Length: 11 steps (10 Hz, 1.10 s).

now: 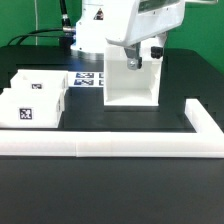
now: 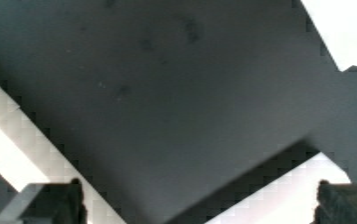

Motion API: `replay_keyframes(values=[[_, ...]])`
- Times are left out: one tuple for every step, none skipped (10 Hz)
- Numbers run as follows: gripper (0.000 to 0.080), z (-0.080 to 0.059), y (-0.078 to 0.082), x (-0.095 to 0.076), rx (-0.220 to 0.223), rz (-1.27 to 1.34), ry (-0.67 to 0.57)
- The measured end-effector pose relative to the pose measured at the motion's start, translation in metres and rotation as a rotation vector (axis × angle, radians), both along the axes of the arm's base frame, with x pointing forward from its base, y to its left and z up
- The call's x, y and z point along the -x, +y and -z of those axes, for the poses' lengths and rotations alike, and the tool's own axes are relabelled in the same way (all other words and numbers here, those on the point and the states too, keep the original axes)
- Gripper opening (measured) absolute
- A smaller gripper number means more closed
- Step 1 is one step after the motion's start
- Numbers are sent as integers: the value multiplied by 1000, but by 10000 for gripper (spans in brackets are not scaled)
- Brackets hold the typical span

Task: Assemble drawer

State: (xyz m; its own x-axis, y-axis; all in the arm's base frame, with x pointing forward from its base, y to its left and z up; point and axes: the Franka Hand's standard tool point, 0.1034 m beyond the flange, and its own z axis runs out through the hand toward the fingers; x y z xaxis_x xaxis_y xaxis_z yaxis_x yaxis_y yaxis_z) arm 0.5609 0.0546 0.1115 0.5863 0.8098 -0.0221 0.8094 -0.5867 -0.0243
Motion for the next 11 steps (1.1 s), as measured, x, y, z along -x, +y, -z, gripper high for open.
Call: replay_keyframes(values=[[649,0,0,0,0,0,0],[649,0,0,0,0,0,0],[649,0,0,0,0,0,0],[649,0,0,0,0,0,0],[649,0,0,0,0,0,0],[649,-1,1,2,1,27,-4],[649,-6,5,11,2,95,-26],[649,-13,7,28,2,168,-51],[649,-17,12,42,6,259,-66],[649,-25,20,59,17,363,-71],[649,-31,23,69,26,440,-61]])
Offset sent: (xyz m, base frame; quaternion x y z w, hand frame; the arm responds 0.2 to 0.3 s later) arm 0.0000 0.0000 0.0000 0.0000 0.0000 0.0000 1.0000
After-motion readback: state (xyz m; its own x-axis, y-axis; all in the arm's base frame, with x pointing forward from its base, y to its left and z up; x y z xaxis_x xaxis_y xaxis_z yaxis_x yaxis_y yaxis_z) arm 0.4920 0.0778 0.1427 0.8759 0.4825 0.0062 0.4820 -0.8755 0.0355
